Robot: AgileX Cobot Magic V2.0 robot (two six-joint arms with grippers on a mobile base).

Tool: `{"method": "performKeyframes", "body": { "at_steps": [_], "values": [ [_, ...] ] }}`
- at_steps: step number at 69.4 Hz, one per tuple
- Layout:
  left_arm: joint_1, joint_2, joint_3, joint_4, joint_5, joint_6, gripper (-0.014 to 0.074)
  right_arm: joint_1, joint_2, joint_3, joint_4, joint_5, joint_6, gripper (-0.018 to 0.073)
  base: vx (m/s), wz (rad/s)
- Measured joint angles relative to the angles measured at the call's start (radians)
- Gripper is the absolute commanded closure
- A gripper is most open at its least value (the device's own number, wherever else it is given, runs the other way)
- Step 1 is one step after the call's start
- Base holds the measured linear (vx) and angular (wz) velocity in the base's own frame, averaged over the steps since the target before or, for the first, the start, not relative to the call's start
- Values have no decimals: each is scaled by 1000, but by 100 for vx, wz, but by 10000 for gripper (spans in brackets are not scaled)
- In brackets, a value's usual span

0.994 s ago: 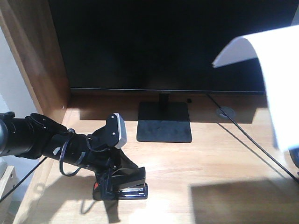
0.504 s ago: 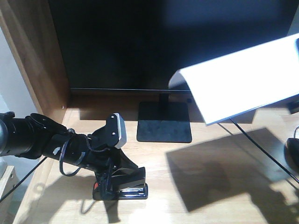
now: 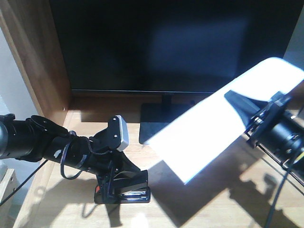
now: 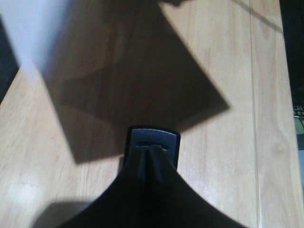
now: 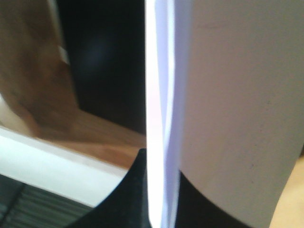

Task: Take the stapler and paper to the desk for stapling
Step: 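Swing the white paper sheet down toward the desk with the right gripper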

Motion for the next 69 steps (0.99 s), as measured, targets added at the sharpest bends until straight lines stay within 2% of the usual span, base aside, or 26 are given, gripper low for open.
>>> {"method": "performKeyframes", "body": {
  "at_steps": [15,29,37,52,69],
  "values": [
    [0,0,0,0,0,0,603,-15,83,-3,-122,0,-1,562,0,0],
    [0,0,0,0,0,0,603,-158,107,-5,-279,1,20,562,0,0],
    [0,0,0,0,0,0,603,-217,107,-6,-429,1,56,562,0,0],
    [0,0,0,0,0,0,603,-222,107,-6,-712,0,86,562,0,0],
    [0,0,0,0,0,0,603,-222,107,-6,-853,-2,127,562,0,0]
  ]
}}
